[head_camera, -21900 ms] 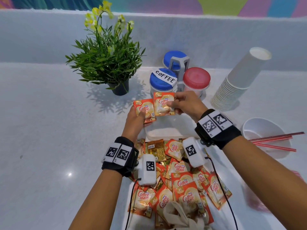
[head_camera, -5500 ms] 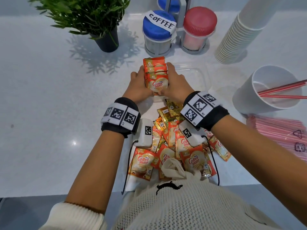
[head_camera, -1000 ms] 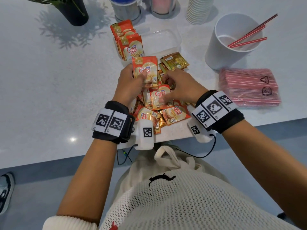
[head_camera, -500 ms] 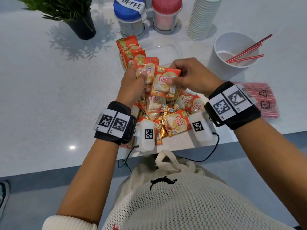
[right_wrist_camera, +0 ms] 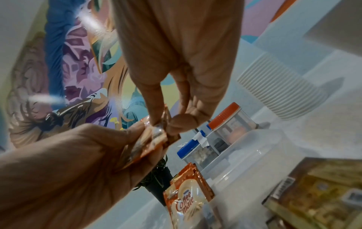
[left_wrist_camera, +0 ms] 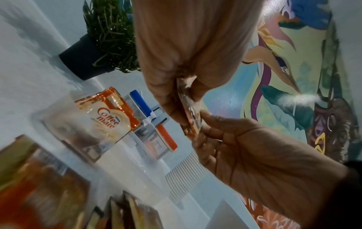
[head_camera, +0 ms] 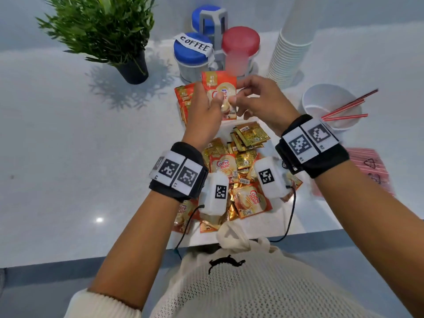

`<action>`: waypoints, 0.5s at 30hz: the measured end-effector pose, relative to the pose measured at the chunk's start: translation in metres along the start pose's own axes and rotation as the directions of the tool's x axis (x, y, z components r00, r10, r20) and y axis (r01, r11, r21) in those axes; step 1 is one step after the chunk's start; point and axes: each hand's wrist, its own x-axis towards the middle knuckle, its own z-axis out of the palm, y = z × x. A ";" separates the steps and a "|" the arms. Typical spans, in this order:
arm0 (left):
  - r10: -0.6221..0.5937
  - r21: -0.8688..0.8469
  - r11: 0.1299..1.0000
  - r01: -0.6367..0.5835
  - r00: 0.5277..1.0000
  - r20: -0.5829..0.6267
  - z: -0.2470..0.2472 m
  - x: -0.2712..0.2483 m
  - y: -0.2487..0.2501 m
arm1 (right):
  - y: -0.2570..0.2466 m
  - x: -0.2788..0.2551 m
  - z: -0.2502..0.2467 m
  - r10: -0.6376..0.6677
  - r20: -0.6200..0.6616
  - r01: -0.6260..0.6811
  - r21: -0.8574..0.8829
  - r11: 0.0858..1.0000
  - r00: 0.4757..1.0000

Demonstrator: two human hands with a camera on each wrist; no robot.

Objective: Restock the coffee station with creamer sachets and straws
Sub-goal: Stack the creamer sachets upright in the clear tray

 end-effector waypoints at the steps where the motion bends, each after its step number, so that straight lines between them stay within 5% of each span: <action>1: -0.004 0.003 1.000 0.004 1.000 -0.010 -0.001 0.005 0.003 | -0.001 0.002 0.001 -0.008 0.036 0.009 -0.010 1.000 0.999; 7: -0.024 0.126 0.992 0.020 0.999 0.031 -0.014 0.039 0.011 | -0.007 0.034 0.000 -0.002 -0.004 0.002 -0.097 0.995 1.000; 11: -0.175 0.307 0.934 0.181 0.983 -0.047 -0.033 0.063 -0.007 | -0.001 0.065 -0.006 0.028 -0.057 -0.040 -0.215 0.976 0.998; 15: -0.358 0.533 0.784 0.316 0.933 -0.028 -0.045 0.065 -0.024 | 0.014 0.086 -0.004 0.068 -0.106 -0.104 -0.380 0.919 0.992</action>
